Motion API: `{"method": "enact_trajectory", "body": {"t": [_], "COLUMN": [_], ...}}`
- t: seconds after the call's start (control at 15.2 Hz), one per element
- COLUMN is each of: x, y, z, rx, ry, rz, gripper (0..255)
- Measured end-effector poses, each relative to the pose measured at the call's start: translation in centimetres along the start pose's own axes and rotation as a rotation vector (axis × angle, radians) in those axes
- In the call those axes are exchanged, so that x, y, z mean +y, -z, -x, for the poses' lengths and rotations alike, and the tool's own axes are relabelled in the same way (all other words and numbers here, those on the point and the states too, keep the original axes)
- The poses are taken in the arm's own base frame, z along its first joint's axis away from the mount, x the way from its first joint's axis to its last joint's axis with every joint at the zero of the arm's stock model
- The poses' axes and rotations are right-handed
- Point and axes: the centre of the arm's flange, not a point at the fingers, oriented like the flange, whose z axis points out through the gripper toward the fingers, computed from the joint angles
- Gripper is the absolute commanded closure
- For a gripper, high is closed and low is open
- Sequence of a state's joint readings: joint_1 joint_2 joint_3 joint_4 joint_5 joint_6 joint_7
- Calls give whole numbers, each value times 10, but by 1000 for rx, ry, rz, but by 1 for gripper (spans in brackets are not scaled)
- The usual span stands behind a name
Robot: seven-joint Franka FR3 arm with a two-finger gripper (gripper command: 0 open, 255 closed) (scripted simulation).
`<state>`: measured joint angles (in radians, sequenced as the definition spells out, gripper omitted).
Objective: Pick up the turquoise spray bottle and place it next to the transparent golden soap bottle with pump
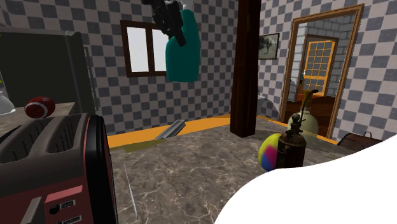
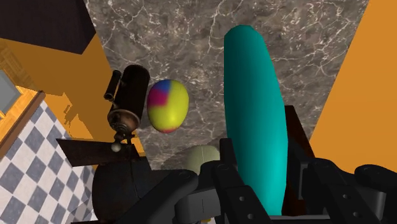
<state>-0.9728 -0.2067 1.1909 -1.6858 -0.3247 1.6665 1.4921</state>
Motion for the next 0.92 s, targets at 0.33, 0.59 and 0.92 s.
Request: {"method": "enact_trajectory", "body": {"t": [0.33,0.59,0.92], "x": [24,43,66], "y": [-28,-52,-85], "z": [-56,-99,-151], "rx": [-3,-4,-4], "ry": [2,2,3], "rz": [-1,-2,-2], "gripper": [255,255,255]}}
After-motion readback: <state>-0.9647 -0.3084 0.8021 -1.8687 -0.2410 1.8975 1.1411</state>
